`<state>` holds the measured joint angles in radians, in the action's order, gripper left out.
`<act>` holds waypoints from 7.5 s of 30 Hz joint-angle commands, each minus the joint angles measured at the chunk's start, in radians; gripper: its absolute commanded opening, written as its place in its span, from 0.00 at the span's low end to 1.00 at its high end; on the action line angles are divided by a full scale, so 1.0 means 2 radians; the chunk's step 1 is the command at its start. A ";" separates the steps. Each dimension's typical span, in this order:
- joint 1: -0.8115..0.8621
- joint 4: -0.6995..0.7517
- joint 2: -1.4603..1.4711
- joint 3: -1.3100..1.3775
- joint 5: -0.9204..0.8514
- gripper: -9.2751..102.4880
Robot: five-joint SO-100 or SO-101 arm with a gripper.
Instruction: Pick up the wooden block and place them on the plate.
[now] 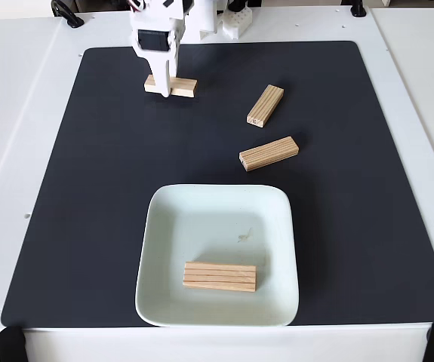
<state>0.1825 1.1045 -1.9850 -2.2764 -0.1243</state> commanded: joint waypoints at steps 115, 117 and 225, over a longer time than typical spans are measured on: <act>-0.209 -0.171 -0.200 -0.053 0.035 0.08; -0.214 -0.171 -0.249 -0.097 0.022 0.08; -0.267 -0.122 -0.060 0.176 -0.051 0.08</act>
<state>-0.3728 0.9004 -2.1905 -2.0739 -0.2961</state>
